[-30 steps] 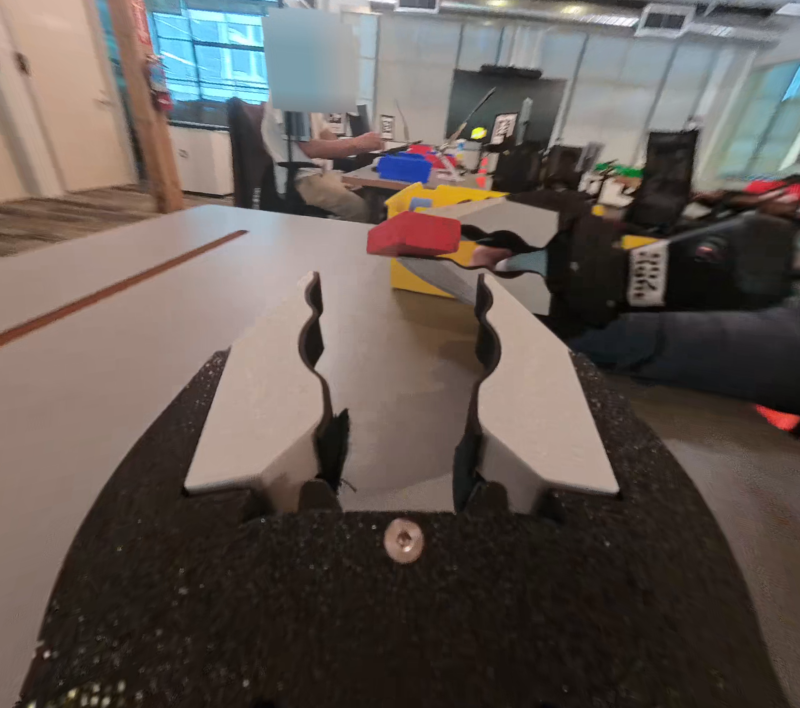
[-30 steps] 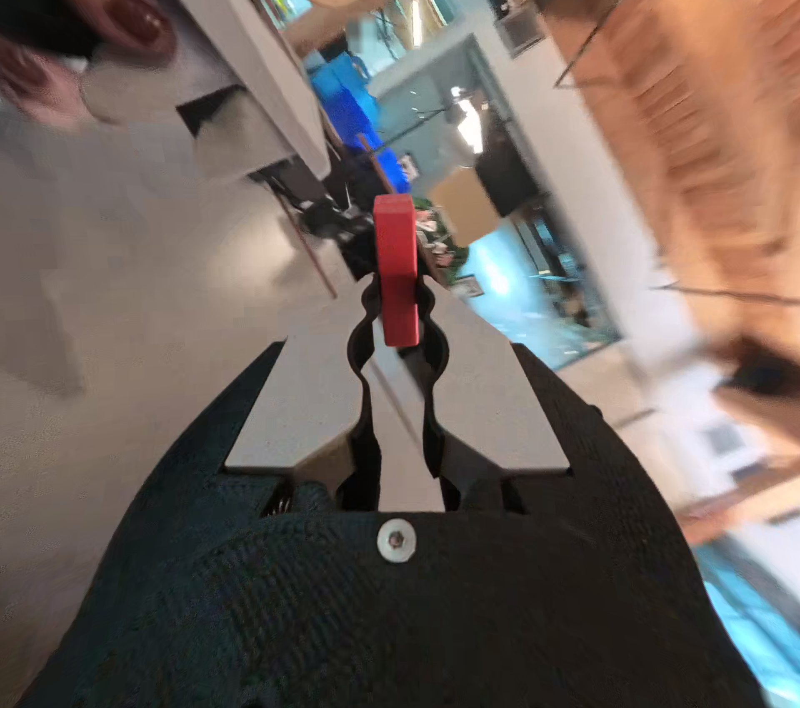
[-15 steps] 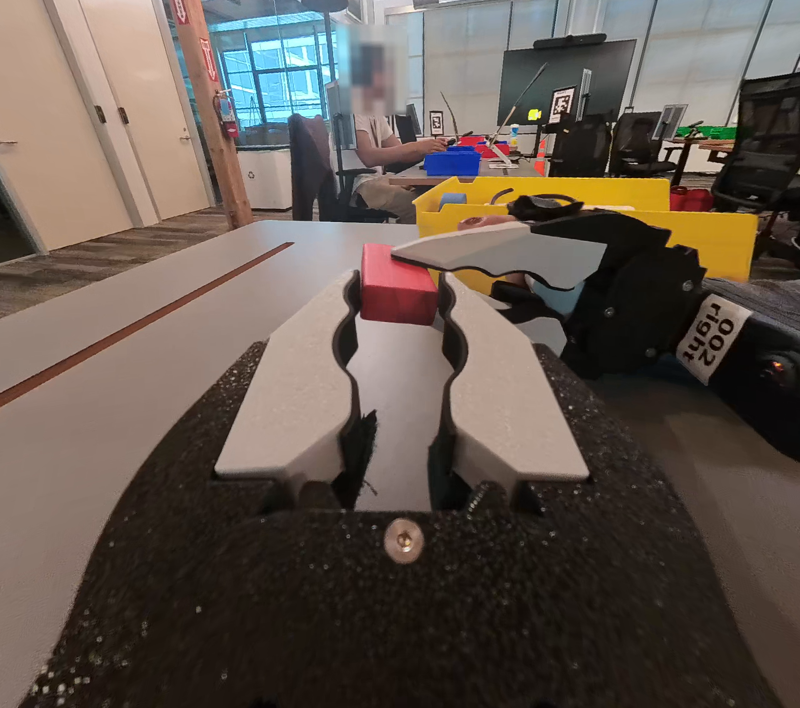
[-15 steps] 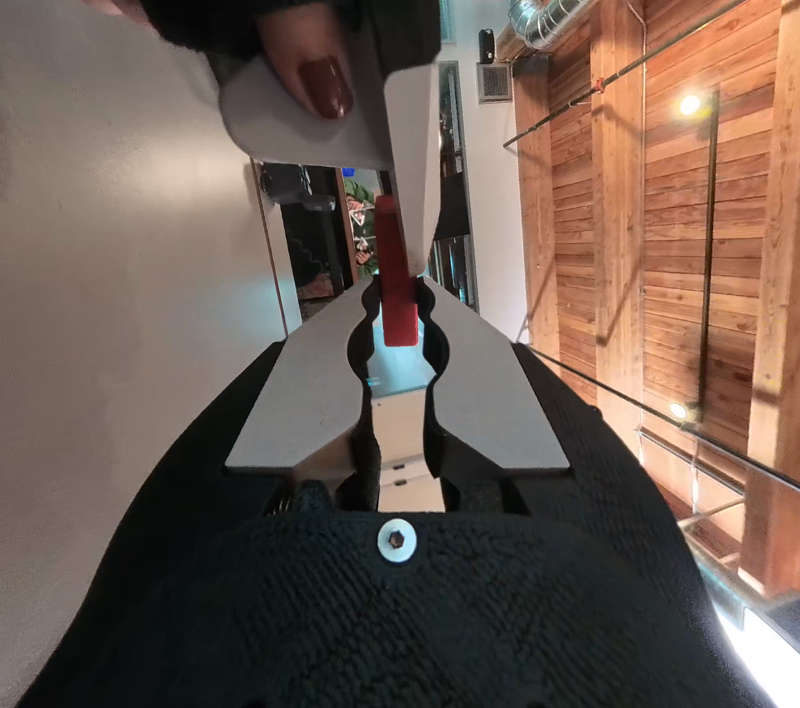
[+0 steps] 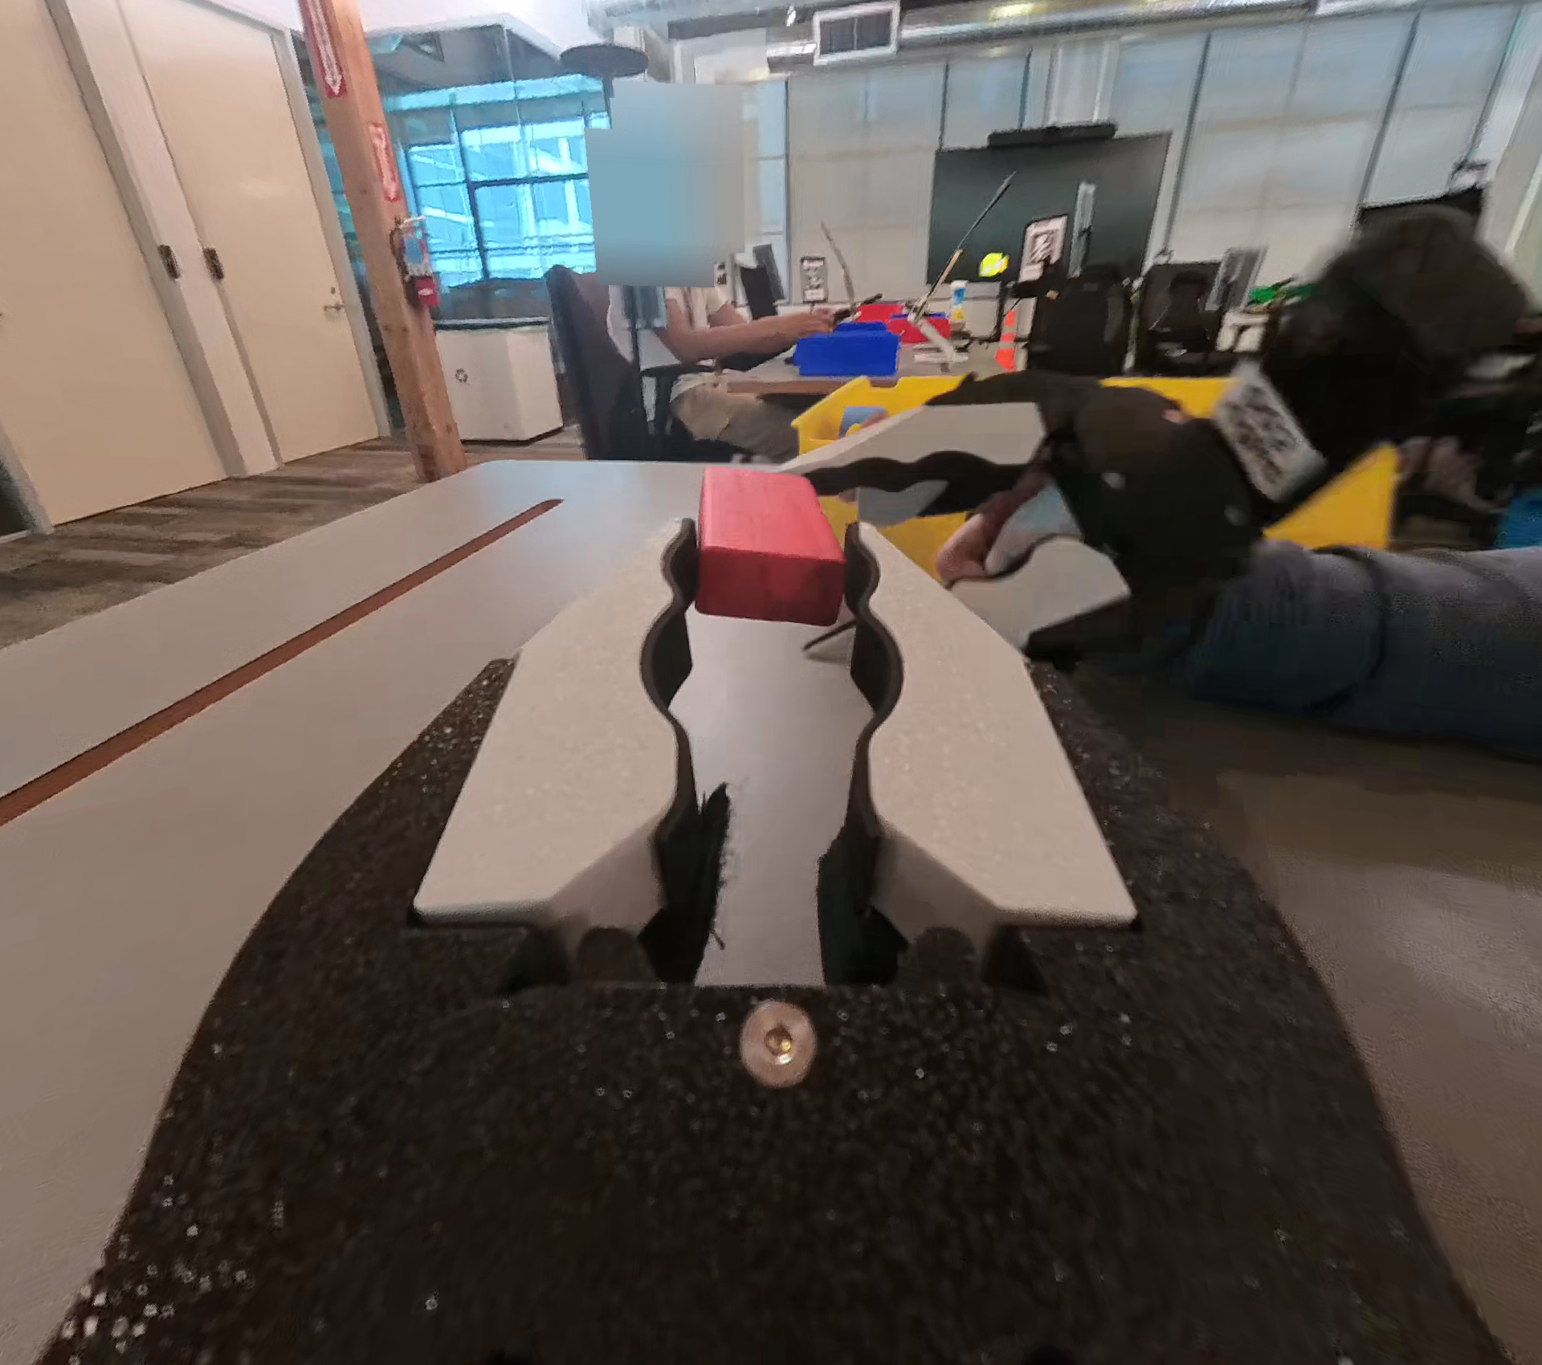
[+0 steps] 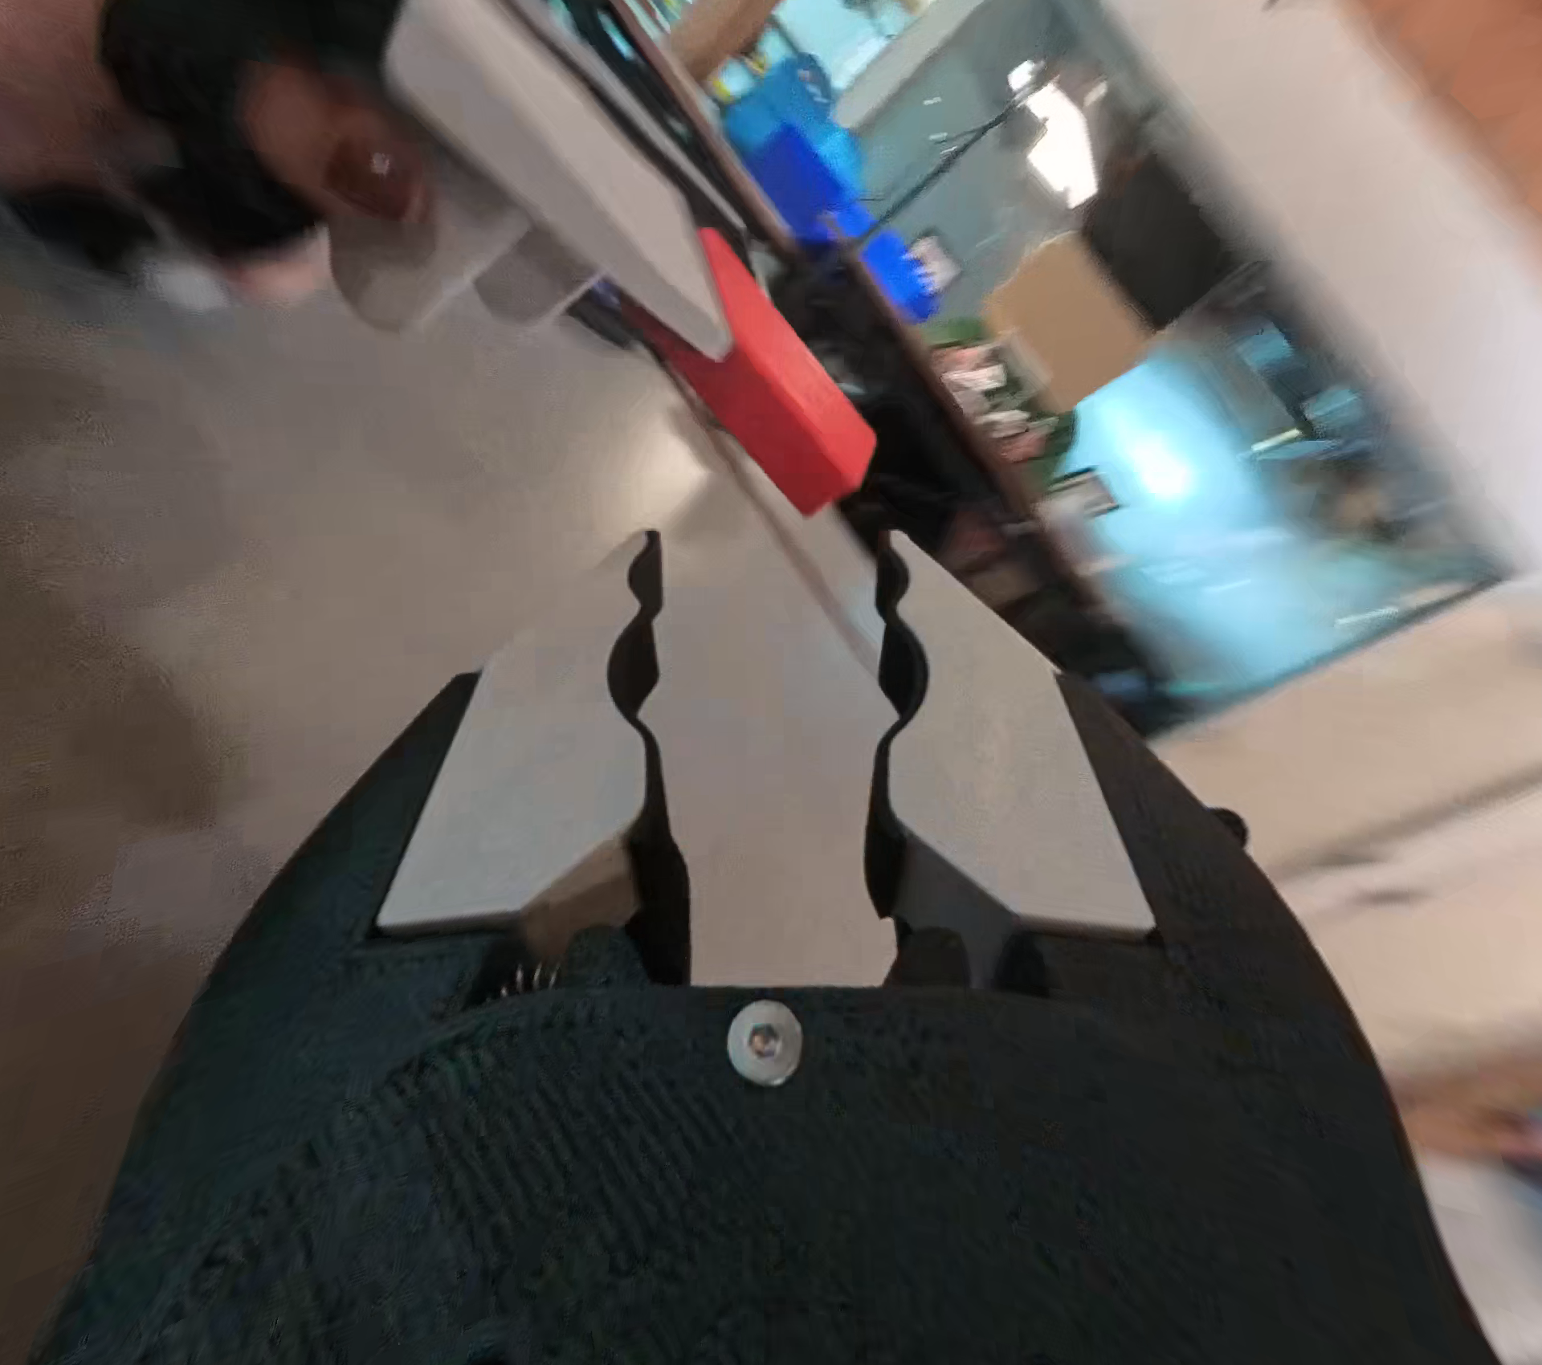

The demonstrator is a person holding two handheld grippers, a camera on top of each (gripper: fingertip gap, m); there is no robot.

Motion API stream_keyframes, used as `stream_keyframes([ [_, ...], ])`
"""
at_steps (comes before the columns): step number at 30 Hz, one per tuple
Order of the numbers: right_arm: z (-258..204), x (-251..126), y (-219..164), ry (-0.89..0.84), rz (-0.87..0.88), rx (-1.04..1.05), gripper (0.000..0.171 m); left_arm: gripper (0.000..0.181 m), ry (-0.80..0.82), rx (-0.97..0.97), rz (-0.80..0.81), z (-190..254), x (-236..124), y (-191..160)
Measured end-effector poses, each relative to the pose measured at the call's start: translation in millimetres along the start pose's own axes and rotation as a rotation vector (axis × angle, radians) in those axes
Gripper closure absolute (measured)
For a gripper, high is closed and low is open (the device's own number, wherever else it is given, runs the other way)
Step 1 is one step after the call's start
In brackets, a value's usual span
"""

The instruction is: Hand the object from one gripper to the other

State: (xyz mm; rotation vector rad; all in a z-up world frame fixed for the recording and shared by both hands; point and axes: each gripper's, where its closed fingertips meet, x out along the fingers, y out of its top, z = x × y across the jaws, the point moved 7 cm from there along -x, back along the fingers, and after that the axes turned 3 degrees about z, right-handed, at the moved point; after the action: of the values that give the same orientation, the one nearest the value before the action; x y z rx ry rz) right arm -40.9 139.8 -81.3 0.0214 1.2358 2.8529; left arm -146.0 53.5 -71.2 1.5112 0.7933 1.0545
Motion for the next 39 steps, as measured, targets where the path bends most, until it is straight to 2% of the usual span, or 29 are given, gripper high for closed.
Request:
stream_keyframes([
  [1,5,-3,1,0.065,0.032,0.193,0.120,0.149,-0.026,-0.025,0.019,-1,-3,1],
  [5,20,-4,1,0.426,0.182,1.032,0.113,0.149,-0.159,-0.104,0.063,-1,-8,4],
  [7,18,0,-6,0.573,0.170,1.334,0.106,0.149,-0.184,-0.083,0.047,0,-8,2],
  [9,14,4,-9,0.658,0.160,1.536,0.087,0.149,-0.167,-0.023,0.014,0,-7,-1],
  [12,8,5,-8,0.803,0.151,1.731,0.088,0.149,-0.201,0.014,0.007,4,-7,-2],
  [16,2,5,-14,0.905,0.126,1.910,0.113,0.149,-0.261,0.050,-0.017,12,-5,-5],
  [20,1,2,-12,0.933,0.118,1.852,0.152,0.149,-0.266,0.040,-0.034,13,-3,-6],
  [23,3,1,-13,0.907,0.121,1.805,0.154,0.147,-0.248,-0.009,-0.033,11,-2,-6],
  [24,4,2,-13,0.877,0.120,1.762,0.155,0.140,-0.246,-0.049,-0.023,9,-2,-5],
  [27,8,0,-10,0.788,0.134,1.549,0.155,0.114,-0.224,-0.202,-0.009,-2,-2,-5],
  [29,11,-5,-1,0.752,0.192,1.368,0.155,0.111,-0.234,-0.261,-0.022,-4,-1,-6],
  [32,12,-9,7,0.675,0.232,1.116,0.156,0.125,-0.305,-0.290,-0.057,2,0,-8],
  [36,8,-12,11,0.623,0.251,0.927,0.156,0.164,-0.406,-0.313,-0.059,9,-1,-7],
  [39,8,-13,13,0.615,0.264,0.895,0.156,0.165,-0.415,-0.314,-0.051,9,-2,-6],
])
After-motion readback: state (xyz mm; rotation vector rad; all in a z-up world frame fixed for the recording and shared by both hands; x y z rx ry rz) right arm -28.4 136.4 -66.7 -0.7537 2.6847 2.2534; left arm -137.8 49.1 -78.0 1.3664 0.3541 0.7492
